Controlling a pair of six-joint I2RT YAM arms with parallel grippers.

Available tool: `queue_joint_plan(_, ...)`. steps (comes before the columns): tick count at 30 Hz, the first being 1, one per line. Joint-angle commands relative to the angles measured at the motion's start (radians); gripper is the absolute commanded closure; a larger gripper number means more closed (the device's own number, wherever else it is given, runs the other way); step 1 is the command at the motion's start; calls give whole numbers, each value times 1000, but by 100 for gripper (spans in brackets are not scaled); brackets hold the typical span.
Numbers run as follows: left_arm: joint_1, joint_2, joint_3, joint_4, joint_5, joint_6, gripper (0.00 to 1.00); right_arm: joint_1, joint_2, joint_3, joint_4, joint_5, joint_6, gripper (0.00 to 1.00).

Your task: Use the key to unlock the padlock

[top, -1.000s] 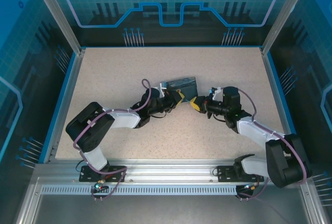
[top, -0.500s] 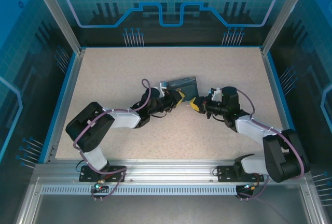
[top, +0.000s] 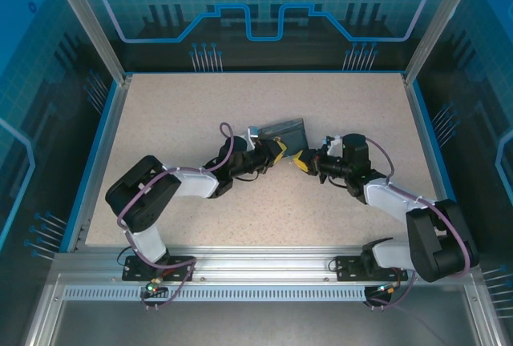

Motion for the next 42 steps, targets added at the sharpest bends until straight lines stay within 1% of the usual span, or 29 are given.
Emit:
queue_joint_plan(1, 4, 4, 30, 143, 23, -20, 100, -11, -9, 30, -16, 7, -19, 100)
queue_joint_plan(13, 2, -8, 19, 134, 24, -17, 100, -34, -19, 51, -36, 3, -23, 100)
queue_joint_plan(42, -25, 9, 52, 126, 25, -16, 100, -27, -10, 73, -45, 7, -30, 100)
